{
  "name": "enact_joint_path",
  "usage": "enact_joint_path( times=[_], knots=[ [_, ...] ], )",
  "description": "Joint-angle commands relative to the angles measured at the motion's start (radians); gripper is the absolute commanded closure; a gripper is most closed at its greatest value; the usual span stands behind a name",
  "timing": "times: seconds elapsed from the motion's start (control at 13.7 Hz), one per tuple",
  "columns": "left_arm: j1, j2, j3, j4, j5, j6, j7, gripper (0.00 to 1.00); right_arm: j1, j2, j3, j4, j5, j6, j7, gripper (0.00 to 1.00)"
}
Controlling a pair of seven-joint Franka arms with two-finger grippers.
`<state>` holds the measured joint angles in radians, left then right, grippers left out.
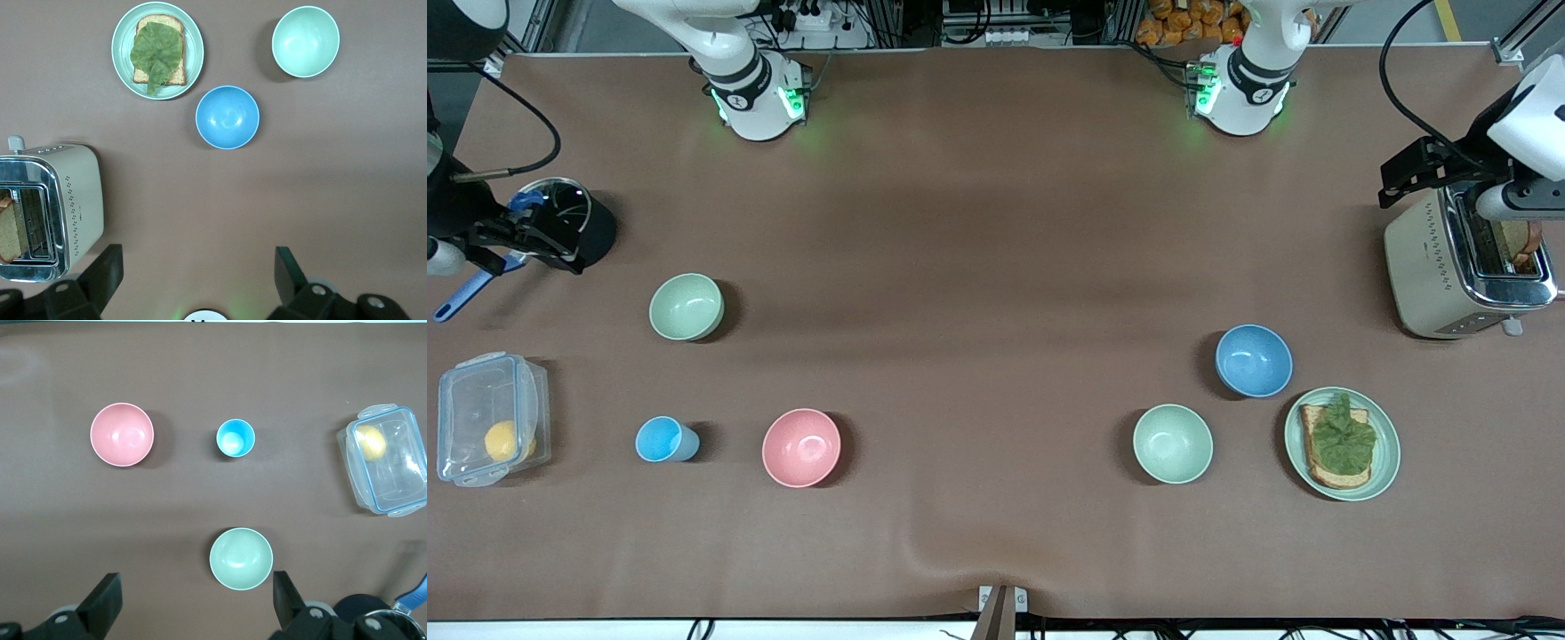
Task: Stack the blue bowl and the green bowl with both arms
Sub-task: 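Reach the right gripper to the green bowl while the left gripper reaches the blue bowl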
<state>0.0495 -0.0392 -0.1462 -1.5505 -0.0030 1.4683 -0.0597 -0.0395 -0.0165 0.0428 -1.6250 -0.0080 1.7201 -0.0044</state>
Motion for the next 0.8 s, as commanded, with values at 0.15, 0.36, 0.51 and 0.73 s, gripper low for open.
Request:
enact_joint_path(
  times=[0.15,0.36,0.51,0.73],
  knots=[
    [0.004,0.001,-0.004,0.023,0.005,-0.02,-0.009,0.0,0.007,0.056,-0.001,0.103,-0.02,-0.085,0.024,0.0],
    [0.003,0.005,-0.004,0.024,0.005,-0.02,-0.012,0.0,-0.005,0.067,-0.004,0.093,-0.012,-0.086,0.011,0.0],
    [0.003,0.007,-0.004,0.024,0.005,-0.019,-0.011,0.0,-0.014,0.084,-0.006,0.083,-0.023,-0.086,0.009,0.0],
    [0.003,0.022,-0.004,0.026,0.012,-0.019,-0.011,0.0,-0.071,0.144,-0.008,0.086,-0.021,-0.064,0.006,0.0]
  ],
)
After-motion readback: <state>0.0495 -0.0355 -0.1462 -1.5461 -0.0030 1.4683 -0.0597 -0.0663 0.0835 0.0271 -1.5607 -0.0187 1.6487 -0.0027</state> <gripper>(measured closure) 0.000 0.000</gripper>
